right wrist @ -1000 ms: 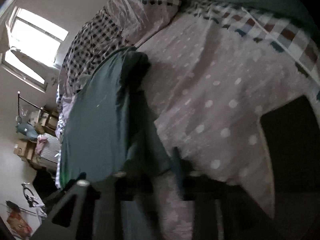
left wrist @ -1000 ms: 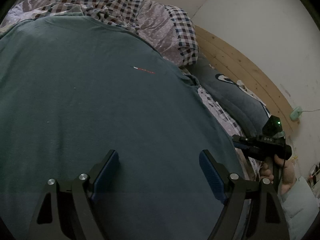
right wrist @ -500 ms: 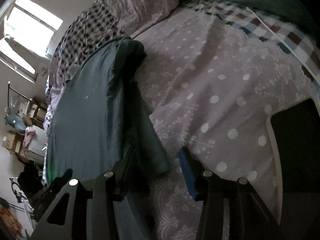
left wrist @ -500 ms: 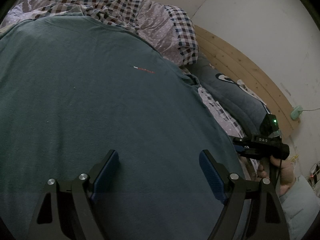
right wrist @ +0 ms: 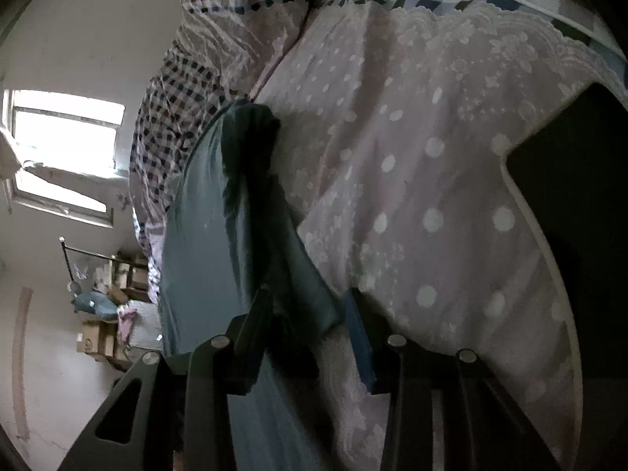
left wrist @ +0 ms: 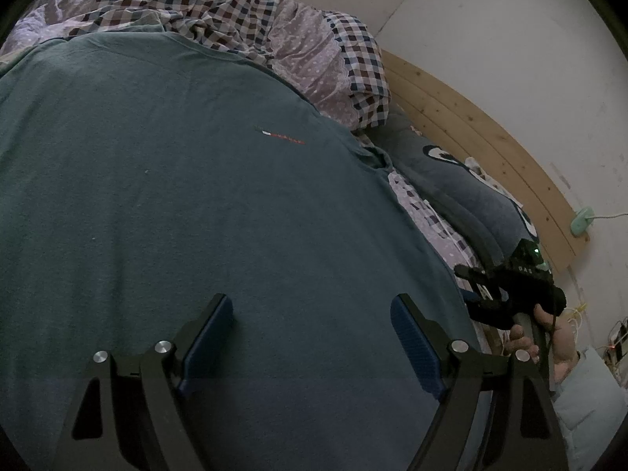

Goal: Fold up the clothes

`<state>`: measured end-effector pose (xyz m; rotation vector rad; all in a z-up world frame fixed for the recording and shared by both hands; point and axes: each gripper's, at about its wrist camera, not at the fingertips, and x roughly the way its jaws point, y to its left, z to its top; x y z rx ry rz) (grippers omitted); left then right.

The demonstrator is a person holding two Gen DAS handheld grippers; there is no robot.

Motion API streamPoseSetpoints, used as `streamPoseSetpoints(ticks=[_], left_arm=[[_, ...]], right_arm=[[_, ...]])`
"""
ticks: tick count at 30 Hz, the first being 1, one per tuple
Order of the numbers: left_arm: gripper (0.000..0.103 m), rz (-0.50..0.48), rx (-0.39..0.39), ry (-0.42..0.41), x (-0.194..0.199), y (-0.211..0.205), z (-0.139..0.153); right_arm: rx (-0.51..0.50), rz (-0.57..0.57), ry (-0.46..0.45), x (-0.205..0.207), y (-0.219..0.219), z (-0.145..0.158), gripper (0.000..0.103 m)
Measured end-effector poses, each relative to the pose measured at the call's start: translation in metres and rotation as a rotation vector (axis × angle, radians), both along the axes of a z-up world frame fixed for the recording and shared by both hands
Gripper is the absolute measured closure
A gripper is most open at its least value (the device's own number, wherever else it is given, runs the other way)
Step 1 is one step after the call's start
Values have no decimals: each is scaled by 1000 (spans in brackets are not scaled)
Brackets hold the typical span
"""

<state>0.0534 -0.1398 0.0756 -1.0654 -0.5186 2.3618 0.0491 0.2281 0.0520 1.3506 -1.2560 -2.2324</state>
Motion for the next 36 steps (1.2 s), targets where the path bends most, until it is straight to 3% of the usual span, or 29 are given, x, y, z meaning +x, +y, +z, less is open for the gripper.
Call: streamPoseSetpoints(ticks=[6, 9, 16, 21, 28, 30, 36], left_arm=[[17, 3, 3, 1, 0, 1, 0], [17, 4, 3, 2, 0, 1, -1], [17, 6, 4, 2, -1, 1, 0], [17, 6, 5, 3, -1, 1, 0], [17, 9, 8, 3, 0, 1, 0], [17, 10, 11, 2, 0, 1, 0], [17, 10, 24, -3, -1, -2, 0]], right_arm=[[-24, -67, -18, 11, 2, -4, 63], [-100, -153, -20, 12, 7, -9, 66], [-81, -195, -38, 10, 4, -7, 71], [4, -140, -54, 10, 1, 2, 76], [77, -163, -69, 6, -8, 5, 78], [121, -159, -70, 4, -11, 8, 103], [252, -149, 46, 11, -14, 41, 103]])
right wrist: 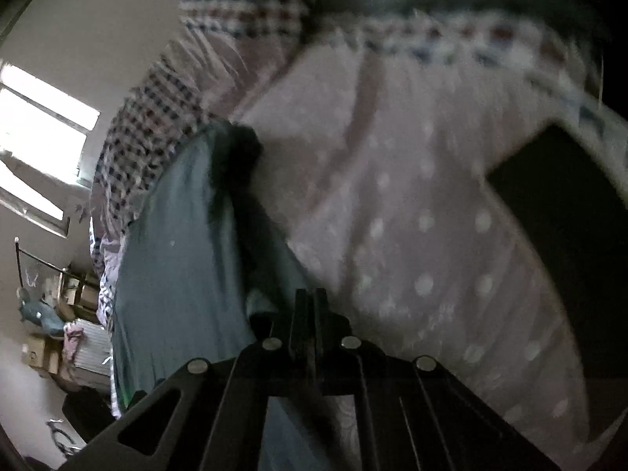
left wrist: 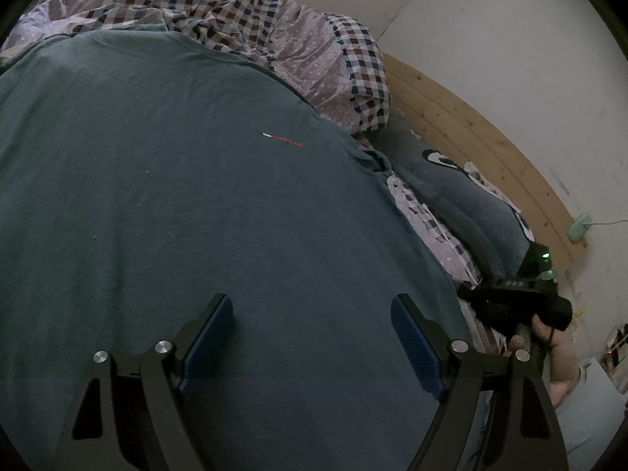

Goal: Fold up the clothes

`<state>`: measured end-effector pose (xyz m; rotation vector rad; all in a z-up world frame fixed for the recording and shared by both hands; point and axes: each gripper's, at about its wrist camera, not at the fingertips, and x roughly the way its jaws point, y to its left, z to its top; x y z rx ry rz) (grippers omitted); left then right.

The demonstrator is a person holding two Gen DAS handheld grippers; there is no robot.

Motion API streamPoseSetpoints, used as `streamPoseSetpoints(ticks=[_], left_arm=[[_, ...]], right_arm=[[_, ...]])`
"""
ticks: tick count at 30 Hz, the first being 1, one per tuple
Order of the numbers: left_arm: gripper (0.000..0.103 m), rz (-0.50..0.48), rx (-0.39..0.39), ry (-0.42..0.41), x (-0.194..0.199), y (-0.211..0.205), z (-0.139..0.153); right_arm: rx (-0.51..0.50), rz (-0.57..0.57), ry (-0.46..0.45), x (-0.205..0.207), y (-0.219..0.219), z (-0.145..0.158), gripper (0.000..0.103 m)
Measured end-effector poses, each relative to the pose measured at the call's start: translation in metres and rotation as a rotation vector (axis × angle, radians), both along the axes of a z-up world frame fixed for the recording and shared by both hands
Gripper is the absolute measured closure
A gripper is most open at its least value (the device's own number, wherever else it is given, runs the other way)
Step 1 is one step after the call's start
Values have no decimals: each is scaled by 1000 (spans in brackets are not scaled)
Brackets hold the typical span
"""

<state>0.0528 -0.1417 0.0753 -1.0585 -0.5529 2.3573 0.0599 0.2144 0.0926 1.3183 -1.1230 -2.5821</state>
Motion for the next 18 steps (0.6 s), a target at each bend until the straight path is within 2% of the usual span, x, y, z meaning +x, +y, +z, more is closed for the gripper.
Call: streamPoseSetpoints(ticks=[7, 12, 18], left_arm=[[17, -2, 0, 0, 1, -3, 0], [17, -3, -2, -2, 0, -3, 0], [17, -5, 1, -4, -1, -3, 1]], right_arm=[[84, -161, 90, 0, 51, 37, 103], [164, -228, 181, -11, 76, 75, 103], [255, -325, 231, -24, 114, 118, 103]])
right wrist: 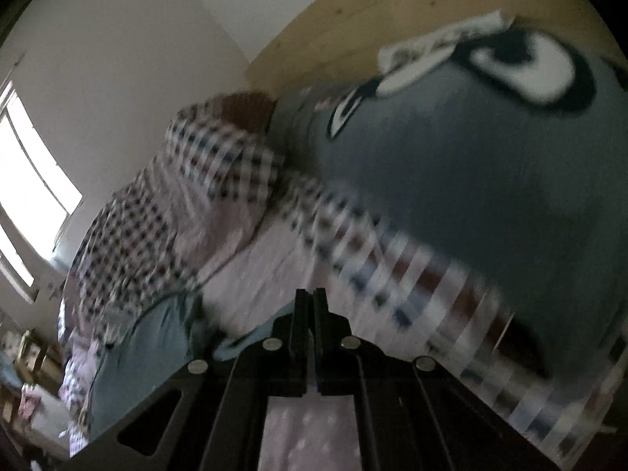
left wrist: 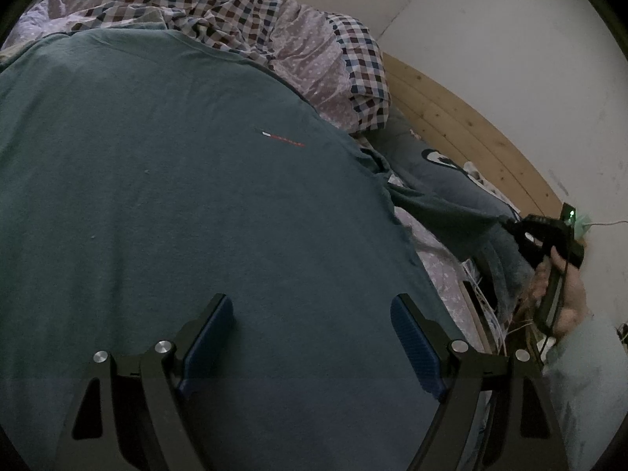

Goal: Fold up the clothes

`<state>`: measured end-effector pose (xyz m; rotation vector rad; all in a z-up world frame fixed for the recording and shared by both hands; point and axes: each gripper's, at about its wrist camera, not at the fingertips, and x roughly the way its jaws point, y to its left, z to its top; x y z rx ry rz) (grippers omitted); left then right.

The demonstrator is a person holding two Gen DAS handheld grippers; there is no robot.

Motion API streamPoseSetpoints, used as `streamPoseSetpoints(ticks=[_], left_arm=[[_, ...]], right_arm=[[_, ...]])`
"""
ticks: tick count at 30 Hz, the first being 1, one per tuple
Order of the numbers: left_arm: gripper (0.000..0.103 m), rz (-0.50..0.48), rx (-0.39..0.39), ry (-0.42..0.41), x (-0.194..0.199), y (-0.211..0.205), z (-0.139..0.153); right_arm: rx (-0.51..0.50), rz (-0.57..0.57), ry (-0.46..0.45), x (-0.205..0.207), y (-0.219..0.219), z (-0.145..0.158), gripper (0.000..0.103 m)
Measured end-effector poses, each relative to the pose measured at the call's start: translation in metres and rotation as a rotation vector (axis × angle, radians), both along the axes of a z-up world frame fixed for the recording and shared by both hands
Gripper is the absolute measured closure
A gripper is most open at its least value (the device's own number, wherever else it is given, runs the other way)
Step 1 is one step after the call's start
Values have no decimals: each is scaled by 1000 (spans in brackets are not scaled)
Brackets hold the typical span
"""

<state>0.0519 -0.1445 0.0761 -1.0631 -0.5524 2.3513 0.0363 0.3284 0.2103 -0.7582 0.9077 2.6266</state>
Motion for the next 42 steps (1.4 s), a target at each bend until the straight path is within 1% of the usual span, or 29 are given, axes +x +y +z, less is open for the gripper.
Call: streamPoseSetpoints(ticks=[5, 9, 10, 13, 14, 15, 16, 17, 20, 24, 27, 28, 29, 30, 31, 32, 33, 34, 35, 38, 42], left_arm=[[17, -1, 5, -1, -1, -1, -1], [17, -2, 7, -1, -1, 1, -2], [17, -2, 6, -2, -1, 1, -2], [17, -5, 4, -3, -2, 2, -2], [17, -6, 3, -3, -2, 2, -1], [17, -7, 3, -3, -2, 3, -1], [17, -8, 3, -3, -3, 3, -1], [17, -8, 4, -3, -3, 3, -1], [17, -6, 1, -2, -3, 4, 0], [17, -6, -5, -1, -2, 5, 0], [17, -5, -9, -2, -2, 7, -1], [17, -5, -11, -1, -2, 7, 0], [17, -5, -13, -1, -2, 7, 0], [17, -5, -14, -1, -2, 8, 0], [17, -5, -15, -2, -2, 8, 0], [17, -5, -15, -3, -2, 8, 0], [17, -5, -16, -3, -2, 9, -1], [17, -5, -18, -4, -2, 9, -1], [17, -5, -19, -3, -2, 9, -1], [17, -5, -19, -3, -2, 9, -1], [17, -7, -18, -2, -1, 9, -1]], right_arm=[[110, -47, 30, -15, 24, 46, 103], [238, -62, 146, -11, 23, 93, 103], [270, -46, 152, -8, 17, 99, 103], [361, 73, 167, 11, -14, 102, 103], [374, 157, 179, 20, -31, 96, 103], [396, 272, 191, 31, -54, 86, 103], [450, 382, 176, 43, -82, 72, 103], [500, 487, 157, 53, -108, 58, 103], [600, 741, 61, 80, -175, 11, 103], [739, 973, -71, 107, -246, -47, 103], [805, 1082, -118, 121, -271, -69, 100], [793, 1112, -122, 124, -273, -72, 100], [780, 1141, -126, 127, -276, -74, 96], [765, 1162, -130, 129, -277, -76, 88], [741, 1157, -128, 131, -275, -76, 81], [710, 1144, -121, 132, -270, -74, 64], [678, 1131, -113, 134, -266, -71, 56], [637, 1109, -100, 136, -261, -67, 54], [576, 1063, -89, 134, -248, -63, 53], [411, 883, -89, 121, -202, -56, 52], [104, 671, -151, 102, -133, -74, 52]])
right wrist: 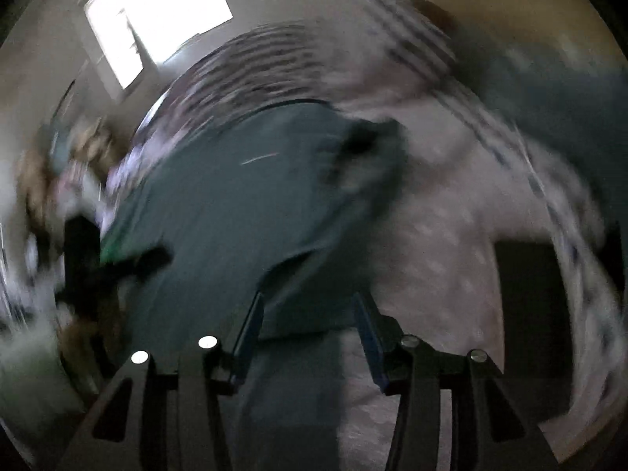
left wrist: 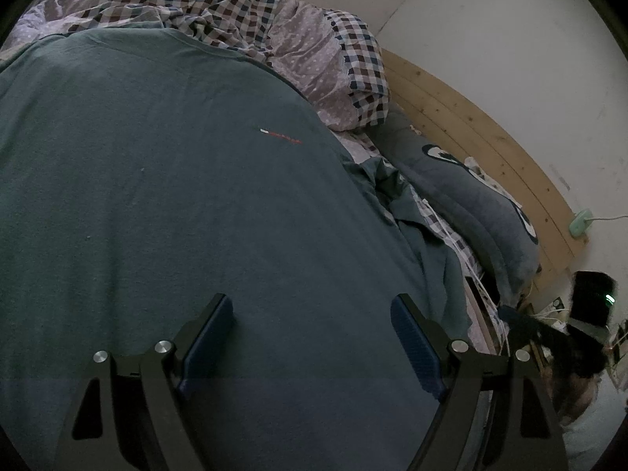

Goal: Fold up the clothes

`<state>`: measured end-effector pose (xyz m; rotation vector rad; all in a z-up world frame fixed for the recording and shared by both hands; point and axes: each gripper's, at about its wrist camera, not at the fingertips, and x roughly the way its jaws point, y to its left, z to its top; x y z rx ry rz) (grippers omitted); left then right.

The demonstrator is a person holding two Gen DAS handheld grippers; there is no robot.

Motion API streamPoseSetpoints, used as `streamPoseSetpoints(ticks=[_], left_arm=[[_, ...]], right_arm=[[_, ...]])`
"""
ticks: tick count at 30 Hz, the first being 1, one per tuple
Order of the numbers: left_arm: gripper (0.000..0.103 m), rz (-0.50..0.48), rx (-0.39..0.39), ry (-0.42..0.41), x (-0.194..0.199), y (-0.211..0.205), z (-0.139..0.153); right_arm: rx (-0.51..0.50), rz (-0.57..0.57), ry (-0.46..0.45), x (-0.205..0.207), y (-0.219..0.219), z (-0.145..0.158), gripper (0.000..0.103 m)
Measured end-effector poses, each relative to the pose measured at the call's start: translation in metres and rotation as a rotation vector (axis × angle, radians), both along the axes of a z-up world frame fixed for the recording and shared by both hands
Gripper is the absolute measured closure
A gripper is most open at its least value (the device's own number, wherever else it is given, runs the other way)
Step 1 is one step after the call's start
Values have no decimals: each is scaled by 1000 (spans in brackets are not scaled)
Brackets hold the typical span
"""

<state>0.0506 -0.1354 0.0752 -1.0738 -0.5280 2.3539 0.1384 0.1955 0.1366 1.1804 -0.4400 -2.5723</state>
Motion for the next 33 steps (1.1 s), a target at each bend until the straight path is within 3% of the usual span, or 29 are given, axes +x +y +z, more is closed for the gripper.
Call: streamPoseSetpoints(ticks=[5, 8, 11, 15, 19, 21, 24, 26, 29, 31, 33], left_arm=[[17, -56, -20, 41, 7, 12, 13], [17, -153, -96, 127, 24, 40, 36], [17, -272, -198, 230, 49, 81, 58], [17, -370, -281, 295, 76, 138, 69], [17, -410, -365, 347, 94, 194, 70], [17, -416, -389, 372, 97, 213, 70], [17, -405, -414, 387, 95, 235, 66], [17, -404, -427, 371, 89, 243, 60], [18, -399, -453, 343, 80, 253, 50], [23, -387, -470, 323, 72, 258, 44], [38, -381, -491, 309, 65, 261, 39]], right_arm=[[-189, -139, -113, -10, 43, -26, 52], [-162, -221, -115, -12, 50, -24, 52], [-110, -303, -43, -5, 50, -4, 52], [-48, -357, 33, -7, 43, 23, 52], [-5, -487, 132, -5, 47, 39, 52], [-42, -574, 155, 6, 60, 36, 52], [-76, -634, 181, 19, 76, 30, 52], [-64, -623, 158, 19, 82, 29, 51], [-75, -631, 192, 21, 93, 38, 50], [-76, -638, 203, 22, 101, 40, 49], [-80, -645, 212, 23, 108, 42, 49]])
